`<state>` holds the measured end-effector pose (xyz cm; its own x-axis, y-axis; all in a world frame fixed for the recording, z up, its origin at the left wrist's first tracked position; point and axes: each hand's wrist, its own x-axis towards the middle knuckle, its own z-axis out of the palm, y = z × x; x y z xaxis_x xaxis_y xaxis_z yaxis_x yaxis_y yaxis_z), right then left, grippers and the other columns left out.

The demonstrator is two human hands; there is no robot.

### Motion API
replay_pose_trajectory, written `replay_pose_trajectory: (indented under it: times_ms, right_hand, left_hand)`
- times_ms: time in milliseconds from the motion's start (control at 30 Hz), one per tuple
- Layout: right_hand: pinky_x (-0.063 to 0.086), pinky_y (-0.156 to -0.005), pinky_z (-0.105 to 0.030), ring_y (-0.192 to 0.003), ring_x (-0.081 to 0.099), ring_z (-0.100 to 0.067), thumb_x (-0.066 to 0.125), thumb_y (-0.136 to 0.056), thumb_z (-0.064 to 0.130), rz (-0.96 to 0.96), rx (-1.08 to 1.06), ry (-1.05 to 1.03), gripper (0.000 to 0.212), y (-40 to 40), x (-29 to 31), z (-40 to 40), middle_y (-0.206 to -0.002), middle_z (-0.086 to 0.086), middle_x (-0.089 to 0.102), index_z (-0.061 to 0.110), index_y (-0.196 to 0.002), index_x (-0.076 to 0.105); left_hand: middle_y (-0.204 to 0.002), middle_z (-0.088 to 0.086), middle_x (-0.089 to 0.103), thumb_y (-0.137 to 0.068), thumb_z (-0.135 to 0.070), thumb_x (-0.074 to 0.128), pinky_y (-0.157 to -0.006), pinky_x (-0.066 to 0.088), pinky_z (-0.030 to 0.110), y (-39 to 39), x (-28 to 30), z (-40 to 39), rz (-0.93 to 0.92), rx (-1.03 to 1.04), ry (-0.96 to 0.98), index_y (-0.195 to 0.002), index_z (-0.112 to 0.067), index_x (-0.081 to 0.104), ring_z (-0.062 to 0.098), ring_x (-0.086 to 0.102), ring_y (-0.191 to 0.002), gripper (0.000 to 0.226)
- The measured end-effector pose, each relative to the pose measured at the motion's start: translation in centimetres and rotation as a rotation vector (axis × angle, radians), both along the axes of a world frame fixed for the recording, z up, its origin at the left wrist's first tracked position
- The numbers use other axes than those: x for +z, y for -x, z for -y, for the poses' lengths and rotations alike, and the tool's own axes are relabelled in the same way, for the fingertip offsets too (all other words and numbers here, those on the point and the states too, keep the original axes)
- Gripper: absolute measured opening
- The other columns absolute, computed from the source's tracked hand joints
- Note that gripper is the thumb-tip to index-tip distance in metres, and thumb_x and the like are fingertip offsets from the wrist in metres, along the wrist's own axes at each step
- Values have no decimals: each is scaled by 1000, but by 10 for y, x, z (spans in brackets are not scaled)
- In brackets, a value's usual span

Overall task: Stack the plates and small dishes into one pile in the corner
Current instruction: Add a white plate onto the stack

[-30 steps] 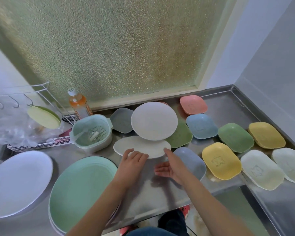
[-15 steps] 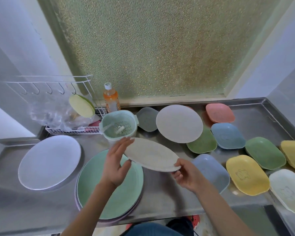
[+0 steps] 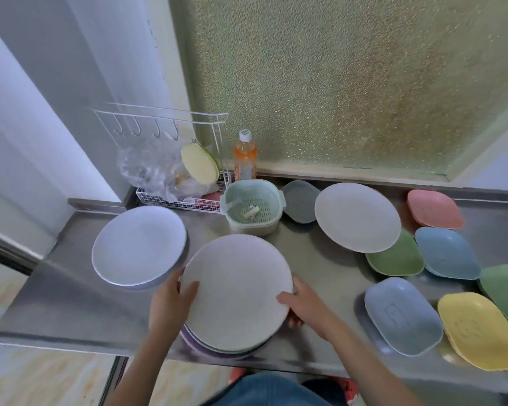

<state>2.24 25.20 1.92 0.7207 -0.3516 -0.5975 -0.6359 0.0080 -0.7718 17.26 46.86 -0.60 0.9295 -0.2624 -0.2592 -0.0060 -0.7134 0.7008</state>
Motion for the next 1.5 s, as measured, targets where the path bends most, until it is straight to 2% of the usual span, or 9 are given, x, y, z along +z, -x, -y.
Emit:
replay_pose_trajectory:
  times_ms: [67, 133, 267, 333, 433, 667, 1033, 1400, 1500]
  right_hand:
    - [51, -55, -32, -68, 63, -21, 55, -83, 19, 57, 99, 223, 50, -1, -6, -7, -97, -4, 64, 25, -129, 37]
    - [50, -79, -38, -95, 61, -27, 51, -88, 30, 16, 216, 468, 61, 0, -12, -11, -112, -7, 62, 26, -141, 22]
    - [43, -73, -36, -91, 61, -31, 37, -97, 36, -100, 281, 714, 71, 0, -21, -15, -102, -11, 65, 22, -149, -10]
    - [43, -73, -36, -92, 61, -31, 34, -98, 36, -110, 263, 731, 68, -2, -24, -16, -102, -12, 66, 20, -149, -8]
    - [45, -77, -37, -95, 61, -32, 29, -100, 34, -134, 241, 731, 60, -9, -32, -16, -107, -14, 66, 20, -150, -1]
    - [46, -79, -40, -94, 62, -35, 26, -99, 37, -170, 148, 743, 53, -9, -40, -14, -106, -14, 66, 30, -147, 5]
    - [45, -85, -40, -102, 58, -37, 24, -100, 36, -203, -47, 586, 43, 14, -43, 29, -117, -17, 61, 21, -140, 20]
    - [46, -79, -41, -96, 62, -34, 25, -99, 42, -258, 24, 822, 46, 28, -40, 67, -104, -15, 66, 27, -143, 21]
    - [45, -79, -41, -94, 62, -32, 29, -98, 41, -198, -105, 821, 47, 33, -35, 77, -101, -13, 67, 29, -143, 23]
  left_hand:
    - [-99, 7, 69, -89, -32, 56, -75, 50, 38, 2, -3, -8, 58, 8, -44, -119, -19, 57, 30, 63, -89, 32]
    - [-105, 11, 69, -91, -36, 51, -76, 48, 37, 3, -4, -11, 93, 5, -99, -122, -22, 55, 33, 63, -95, 34]
    - [-109, 9, 69, -96, -43, 37, -73, 42, 33, -3, -1, -5, 130, -86, -348, -126, -29, 51, 32, 63, -99, 36]
    - [-111, 8, 67, -96, -42, 36, -74, 43, 34, -7, -4, -5, 140, -108, -364, -127, -29, 50, 31, 62, -102, 37]
    - [-121, 10, 59, -96, -35, 41, -87, 45, 40, -12, -19, -8, 62, -55, -143, -131, -27, 52, 32, 55, -111, 37]
    - [-136, 7, 51, -98, -18, 37, -110, 25, 44, -3, -32, 14, 21, 62, 46, -138, -26, 45, 31, 35, -128, 42]
    - [-125, 6, 58, -97, -15, 37, -96, 42, 34, -7, -34, 70, -106, -155, 250, -136, -24, 47, 24, 53, -114, 41]
    - [-114, -2, 54, -100, -18, 32, -87, 37, 26, 7, -26, 98, -289, -183, 289, -139, -21, 39, 21, 52, -108, 40]
    - [-121, 3, 57, -100, -17, 32, -94, 41, 31, 3, -28, 98, -340, -158, 319, -137, -21, 42, 22, 53, -112, 39]
